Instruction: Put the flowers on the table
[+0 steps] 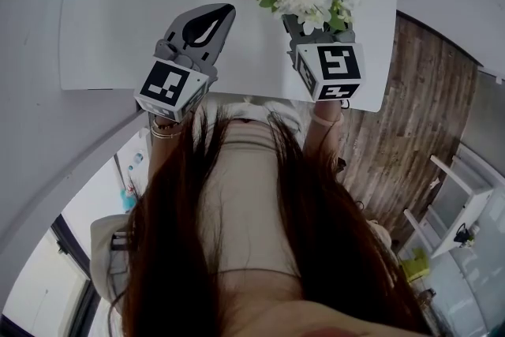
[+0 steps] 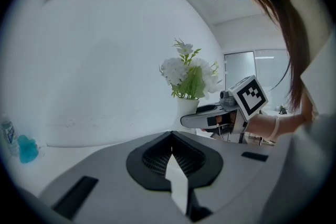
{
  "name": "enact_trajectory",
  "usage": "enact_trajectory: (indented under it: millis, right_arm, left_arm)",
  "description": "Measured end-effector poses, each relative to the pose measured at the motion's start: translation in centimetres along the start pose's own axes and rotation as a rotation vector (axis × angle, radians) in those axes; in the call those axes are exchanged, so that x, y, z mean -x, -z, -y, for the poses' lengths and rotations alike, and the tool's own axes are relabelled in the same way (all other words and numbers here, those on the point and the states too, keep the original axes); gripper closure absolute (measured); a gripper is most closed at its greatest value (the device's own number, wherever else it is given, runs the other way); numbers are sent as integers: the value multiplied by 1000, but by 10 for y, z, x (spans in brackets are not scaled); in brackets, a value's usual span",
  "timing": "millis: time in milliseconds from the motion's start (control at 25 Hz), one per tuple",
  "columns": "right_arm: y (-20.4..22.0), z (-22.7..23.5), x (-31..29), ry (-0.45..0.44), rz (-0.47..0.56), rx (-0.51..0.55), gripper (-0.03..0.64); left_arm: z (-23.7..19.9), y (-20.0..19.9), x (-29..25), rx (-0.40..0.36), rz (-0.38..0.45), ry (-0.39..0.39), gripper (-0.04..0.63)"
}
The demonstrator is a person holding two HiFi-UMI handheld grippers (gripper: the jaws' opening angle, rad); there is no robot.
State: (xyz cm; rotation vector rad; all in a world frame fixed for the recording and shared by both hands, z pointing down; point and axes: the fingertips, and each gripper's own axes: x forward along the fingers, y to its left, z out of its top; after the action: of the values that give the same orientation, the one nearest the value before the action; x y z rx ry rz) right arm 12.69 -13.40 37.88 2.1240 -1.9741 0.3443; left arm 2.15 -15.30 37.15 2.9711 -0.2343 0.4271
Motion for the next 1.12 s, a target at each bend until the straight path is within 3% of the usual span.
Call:
enact_trajectory:
  millis: [680,1120]
  right_arm:
    - [20,4,-6,-11,-42,-5,371]
    - [-5,-6,10,-16,-46,-38,371]
  left_arm:
    - [7,3,-5,0,-35,31,591]
    - [20,-34,20,-22,-96,40,591]
